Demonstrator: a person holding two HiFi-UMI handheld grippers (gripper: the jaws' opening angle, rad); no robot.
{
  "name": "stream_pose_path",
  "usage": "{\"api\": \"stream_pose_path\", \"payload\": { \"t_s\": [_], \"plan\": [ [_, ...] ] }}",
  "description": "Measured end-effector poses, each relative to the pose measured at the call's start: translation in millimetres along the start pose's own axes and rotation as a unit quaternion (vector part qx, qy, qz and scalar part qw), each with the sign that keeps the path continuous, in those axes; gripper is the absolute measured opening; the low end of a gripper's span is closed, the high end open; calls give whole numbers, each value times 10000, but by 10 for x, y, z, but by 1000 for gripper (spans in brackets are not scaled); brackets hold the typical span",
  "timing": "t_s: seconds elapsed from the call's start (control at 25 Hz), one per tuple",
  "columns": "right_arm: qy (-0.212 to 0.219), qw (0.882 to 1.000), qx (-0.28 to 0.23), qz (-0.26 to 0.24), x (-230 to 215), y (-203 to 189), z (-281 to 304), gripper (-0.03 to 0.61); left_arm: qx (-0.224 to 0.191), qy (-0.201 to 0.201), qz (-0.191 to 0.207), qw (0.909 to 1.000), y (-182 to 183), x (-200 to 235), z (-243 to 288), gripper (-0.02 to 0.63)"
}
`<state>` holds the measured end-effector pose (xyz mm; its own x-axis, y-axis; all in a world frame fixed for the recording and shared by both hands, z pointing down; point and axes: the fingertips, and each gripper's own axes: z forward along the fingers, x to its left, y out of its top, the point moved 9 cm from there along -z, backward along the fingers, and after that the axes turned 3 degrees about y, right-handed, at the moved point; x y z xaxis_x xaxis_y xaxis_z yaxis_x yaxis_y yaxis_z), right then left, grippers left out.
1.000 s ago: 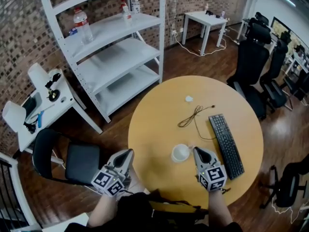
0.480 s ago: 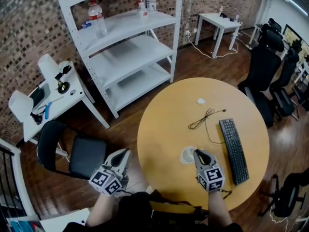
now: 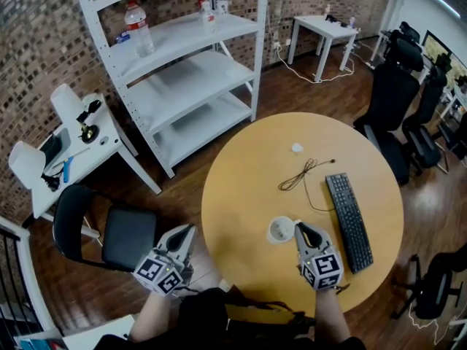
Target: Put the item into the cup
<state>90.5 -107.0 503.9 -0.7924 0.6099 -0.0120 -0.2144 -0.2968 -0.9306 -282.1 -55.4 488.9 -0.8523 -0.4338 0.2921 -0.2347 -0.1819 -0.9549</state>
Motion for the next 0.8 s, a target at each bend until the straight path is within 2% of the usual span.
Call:
{"api": "stream_pose_path", "payload": {
  "t_s": [0.24,0.32,0.4,0.56,0.68,0.8],
  "plan": [
    [-582,9948,-808,194,-212,72,-622,32,-19,-549,32,9985,23,-269,331,3],
    [-781,9928,-875,250,-268,86,-875,31,-37,-743,44,9972,27,-397,440,3],
    [-1000,9908,-862,312,-311,84,-1124,0,-52,-912,78,9958,37,-533,529,3],
    [-1373,9836,-1048,513,-360,1,-1590,0,85,-1278,9,9918,-73,-756,653,3],
    [-1542,9773,-1266,708,-385,-146,-1930,0,142,-1462,24,9892,-133,-924,722,3],
    [-1818,9716,-1274,823,-376,-323,-2225,0,189,-1584,41,9872,-175,-1066,767,3]
  ]
}}
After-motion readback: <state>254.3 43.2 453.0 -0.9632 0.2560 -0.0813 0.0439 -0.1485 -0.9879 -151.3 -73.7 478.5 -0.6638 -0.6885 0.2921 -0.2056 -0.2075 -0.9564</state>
